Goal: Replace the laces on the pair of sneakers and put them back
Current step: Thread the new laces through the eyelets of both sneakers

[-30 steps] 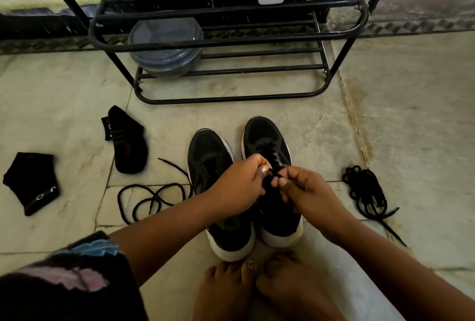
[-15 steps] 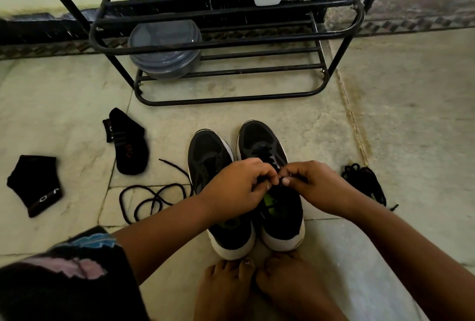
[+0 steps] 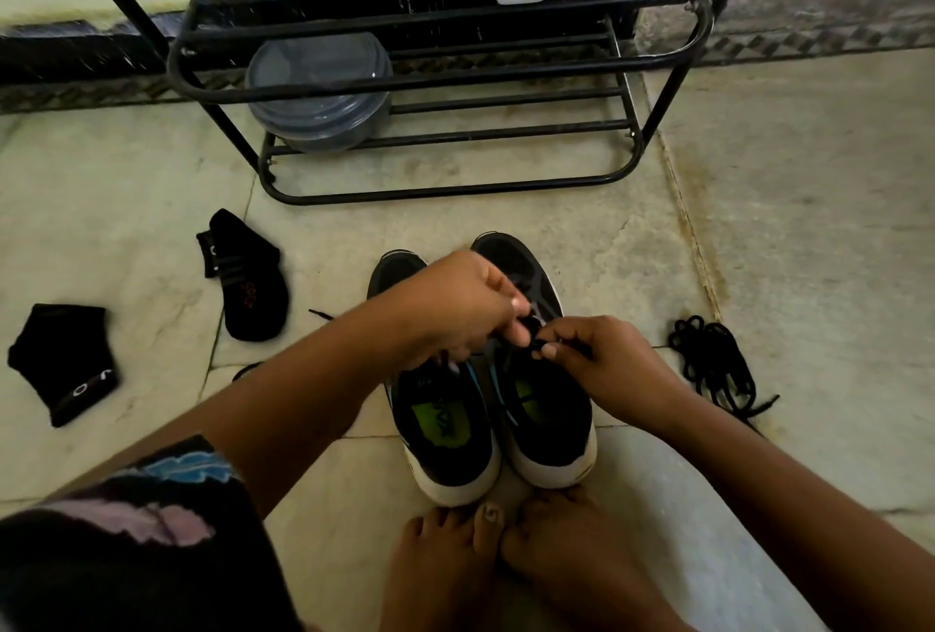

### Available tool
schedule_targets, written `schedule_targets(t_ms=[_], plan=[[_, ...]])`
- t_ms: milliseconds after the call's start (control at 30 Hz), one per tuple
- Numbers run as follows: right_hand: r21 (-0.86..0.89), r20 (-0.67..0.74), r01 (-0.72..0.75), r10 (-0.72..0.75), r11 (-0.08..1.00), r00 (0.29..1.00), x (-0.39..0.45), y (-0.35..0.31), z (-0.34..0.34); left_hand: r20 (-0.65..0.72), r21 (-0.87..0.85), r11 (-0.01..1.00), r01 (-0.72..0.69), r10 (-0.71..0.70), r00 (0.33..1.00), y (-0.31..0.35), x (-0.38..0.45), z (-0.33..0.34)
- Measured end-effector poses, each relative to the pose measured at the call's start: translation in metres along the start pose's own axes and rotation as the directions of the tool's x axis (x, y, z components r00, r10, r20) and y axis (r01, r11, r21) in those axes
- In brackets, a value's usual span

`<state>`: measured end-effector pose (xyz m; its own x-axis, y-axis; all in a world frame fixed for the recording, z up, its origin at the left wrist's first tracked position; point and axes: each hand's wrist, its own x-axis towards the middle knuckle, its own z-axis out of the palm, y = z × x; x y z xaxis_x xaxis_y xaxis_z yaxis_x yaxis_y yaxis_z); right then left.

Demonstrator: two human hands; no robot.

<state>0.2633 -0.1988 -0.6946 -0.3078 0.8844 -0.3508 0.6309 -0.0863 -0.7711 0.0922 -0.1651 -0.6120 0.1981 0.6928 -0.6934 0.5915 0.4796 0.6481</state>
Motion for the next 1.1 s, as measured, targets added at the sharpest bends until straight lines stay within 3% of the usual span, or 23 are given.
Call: schedule_targets(t_ms=[67, 133, 200, 367, 467, 700, 933, 1100], plan=[[0.007, -0.020, 0.010, -0.010, 1.000, 1.000, 0.000, 0.002, 0.000, -0.013, 0.308, 0.951, -0.007, 0.011, 1.000, -0.012, 0.004, 0.005], [0.013, -0.034, 0.026, -0.025, 1.000, 0.999, -0.001, 0.002, 0.000, -0.093, 0.558, 0.828, -0.048, 0.119, 0.988, -0.030, 0.011, 0.011], [0.017, -0.056, 0.052, -0.051, 0.999, 0.997, -0.001, 0.001, 0.000, -0.174, 0.644, 0.762, -0.071, 0.236, 0.956, -0.041, 0.013, 0.013], [-0.010, -0.083, 0.091, -0.091, 0.996, 0.992, -0.002, 0.001, 0.000, -0.073, 0.647, 0.716, -0.263, 0.401, 0.913, -0.043, 0.016, 0.020], [-0.028, -0.091, 0.089, -0.091, 0.996, 0.992, -0.001, 0.002, 0.000, -0.092, 0.634, 0.714, -0.298, 0.452, 0.887, -0.045, 0.020, 0.022], [-0.056, -0.089, 0.097, -0.102, 0.994, 0.991, -0.001, 0.001, -0.002, 0.028, 0.476, 0.785, -0.396, 0.437, 0.899, -0.046, 0.018, 0.022], [-0.013, -0.085, 0.103, -0.104, 0.995, 0.991, -0.004, -0.003, -0.002, -0.030, 0.357, 0.857, -0.371, 0.407, 0.913, -0.053, 0.020, 0.029], [-0.004, -0.108, 0.107, -0.107, 0.994, 0.988, -0.003, -0.005, -0.004, -0.164, 0.431, 0.835, -0.343, 0.447, 0.879, -0.056, 0.024, 0.042]])
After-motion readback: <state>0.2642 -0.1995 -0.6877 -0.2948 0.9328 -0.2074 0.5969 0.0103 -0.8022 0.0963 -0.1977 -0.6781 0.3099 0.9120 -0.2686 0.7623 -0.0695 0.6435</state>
